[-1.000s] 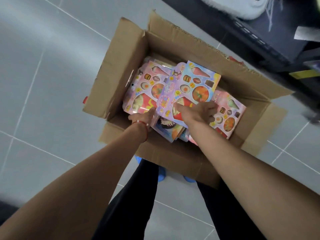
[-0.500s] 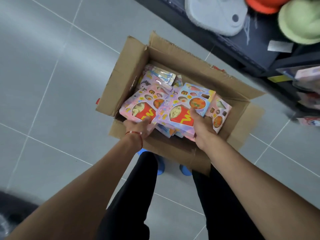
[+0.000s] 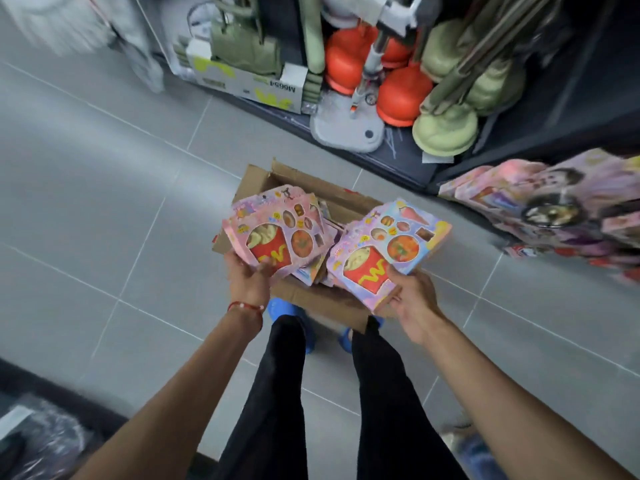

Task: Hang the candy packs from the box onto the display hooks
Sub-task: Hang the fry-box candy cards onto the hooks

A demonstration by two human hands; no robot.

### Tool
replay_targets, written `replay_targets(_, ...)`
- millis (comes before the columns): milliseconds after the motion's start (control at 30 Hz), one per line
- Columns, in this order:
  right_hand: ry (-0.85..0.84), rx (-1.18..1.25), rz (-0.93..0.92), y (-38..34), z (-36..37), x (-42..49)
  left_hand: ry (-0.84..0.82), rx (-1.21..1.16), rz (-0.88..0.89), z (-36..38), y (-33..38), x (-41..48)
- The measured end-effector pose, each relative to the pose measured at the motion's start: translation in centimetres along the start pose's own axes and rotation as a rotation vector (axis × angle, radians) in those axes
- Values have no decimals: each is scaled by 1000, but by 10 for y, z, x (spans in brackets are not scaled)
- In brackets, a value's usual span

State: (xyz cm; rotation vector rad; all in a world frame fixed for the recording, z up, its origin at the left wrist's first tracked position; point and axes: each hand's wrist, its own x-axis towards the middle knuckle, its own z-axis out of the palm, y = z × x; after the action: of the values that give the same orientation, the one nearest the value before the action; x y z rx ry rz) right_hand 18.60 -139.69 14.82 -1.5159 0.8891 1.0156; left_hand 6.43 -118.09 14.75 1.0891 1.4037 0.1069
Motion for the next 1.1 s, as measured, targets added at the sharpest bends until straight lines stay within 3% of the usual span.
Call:
replay_targets(200, -74, 140, -134, -48, -64, -67, -79, 9, 92, 28, 59, -78)
replay_targets(467, -182, 293, -397, -98, -105, -156, -217, 50, 391, 53, 151, -148)
replay_targets(667, -186, 419, -575, -120, -120, -220, -295, 125, 661, 61, 216, -192)
replay_targets(1100, -85, 841, -788, -168, -183, -319, -486, 123, 989, 116, 293, -305)
